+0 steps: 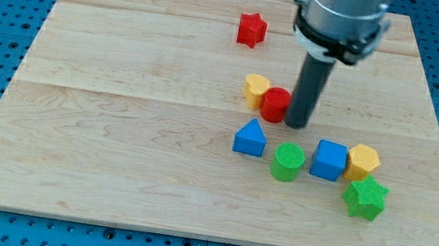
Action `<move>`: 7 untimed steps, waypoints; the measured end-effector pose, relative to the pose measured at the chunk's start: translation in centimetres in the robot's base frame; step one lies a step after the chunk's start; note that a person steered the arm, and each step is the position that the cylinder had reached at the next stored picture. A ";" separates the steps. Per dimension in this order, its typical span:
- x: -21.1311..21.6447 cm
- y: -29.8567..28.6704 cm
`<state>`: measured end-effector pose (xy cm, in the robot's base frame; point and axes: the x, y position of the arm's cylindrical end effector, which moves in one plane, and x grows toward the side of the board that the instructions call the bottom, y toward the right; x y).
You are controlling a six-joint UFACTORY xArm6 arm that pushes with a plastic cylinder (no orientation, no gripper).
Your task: Push the red circle into the red star
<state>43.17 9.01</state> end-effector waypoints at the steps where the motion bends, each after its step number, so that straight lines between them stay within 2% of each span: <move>1: -4.8 -0.2; 3: 3.7 3.7; 4: 2.0 -1.9; 5: -2.2 -5.1; 7: -9.3 -4.9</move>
<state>33.84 4.06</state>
